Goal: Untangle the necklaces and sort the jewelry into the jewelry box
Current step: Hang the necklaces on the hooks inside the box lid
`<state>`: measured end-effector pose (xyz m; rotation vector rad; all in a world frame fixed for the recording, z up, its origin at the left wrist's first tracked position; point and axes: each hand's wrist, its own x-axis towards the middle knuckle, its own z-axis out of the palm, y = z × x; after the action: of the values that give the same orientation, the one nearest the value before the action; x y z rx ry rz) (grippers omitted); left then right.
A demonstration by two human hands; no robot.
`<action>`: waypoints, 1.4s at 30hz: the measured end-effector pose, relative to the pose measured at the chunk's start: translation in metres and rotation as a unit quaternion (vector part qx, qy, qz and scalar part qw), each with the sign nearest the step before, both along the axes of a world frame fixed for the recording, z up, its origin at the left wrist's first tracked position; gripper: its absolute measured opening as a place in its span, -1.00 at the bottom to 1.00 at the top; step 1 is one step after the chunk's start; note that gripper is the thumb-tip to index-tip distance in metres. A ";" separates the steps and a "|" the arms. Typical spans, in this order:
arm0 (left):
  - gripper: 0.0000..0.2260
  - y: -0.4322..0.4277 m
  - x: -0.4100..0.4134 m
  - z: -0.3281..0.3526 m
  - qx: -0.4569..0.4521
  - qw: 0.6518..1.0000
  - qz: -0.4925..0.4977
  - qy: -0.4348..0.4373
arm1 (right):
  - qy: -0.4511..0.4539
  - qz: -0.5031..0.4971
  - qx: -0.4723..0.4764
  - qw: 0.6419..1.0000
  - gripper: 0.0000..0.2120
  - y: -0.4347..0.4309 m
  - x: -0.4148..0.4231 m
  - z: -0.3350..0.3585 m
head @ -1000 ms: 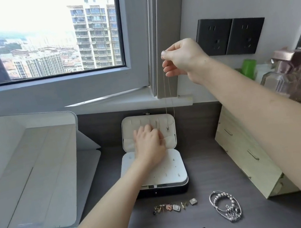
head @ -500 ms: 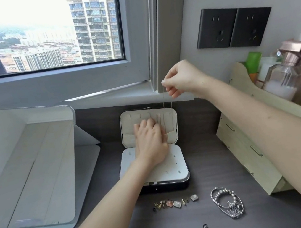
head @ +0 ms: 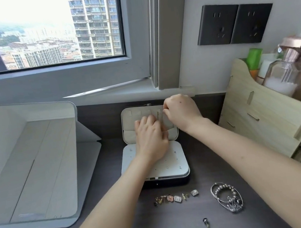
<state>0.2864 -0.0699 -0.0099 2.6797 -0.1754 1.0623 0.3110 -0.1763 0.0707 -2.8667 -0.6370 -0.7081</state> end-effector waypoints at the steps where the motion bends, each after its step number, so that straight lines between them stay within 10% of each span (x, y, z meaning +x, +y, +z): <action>1: -0.86 0.000 0.000 0.000 -0.002 1.000 -0.001 -0.001 | -0.022 -0.005 -0.004 1.000 -0.84 -0.001 -0.001 -0.005; 10: -0.86 0.001 0.001 -0.002 -0.009 1.000 -0.008 0.000 | -0.082 -0.068 0.084 0.991 -0.83 0.000 -0.007 -0.011; 17: -0.87 0.001 0.000 -0.002 -0.008 1.000 -0.009 -0.001 | 0.125 -0.170 0.233 0.949 -0.73 -0.008 0.009 0.011; 27: -0.76 0.001 -0.001 0.002 -0.021 0.999 -0.002 -0.026 | 0.321 -0.065 0.444 0.834 -0.70 -0.014 0.020 0.006; 42: -0.93 0.010 0.009 0.014 -0.052 0.997 0.026 -0.050 | 0.223 -0.041 0.377 0.898 -0.66 -0.025 0.015 -0.013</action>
<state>0.2956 -0.0598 0.0037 2.5523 -0.0673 1.1893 0.3259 -0.2013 0.0574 -2.1983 -0.1192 -0.2003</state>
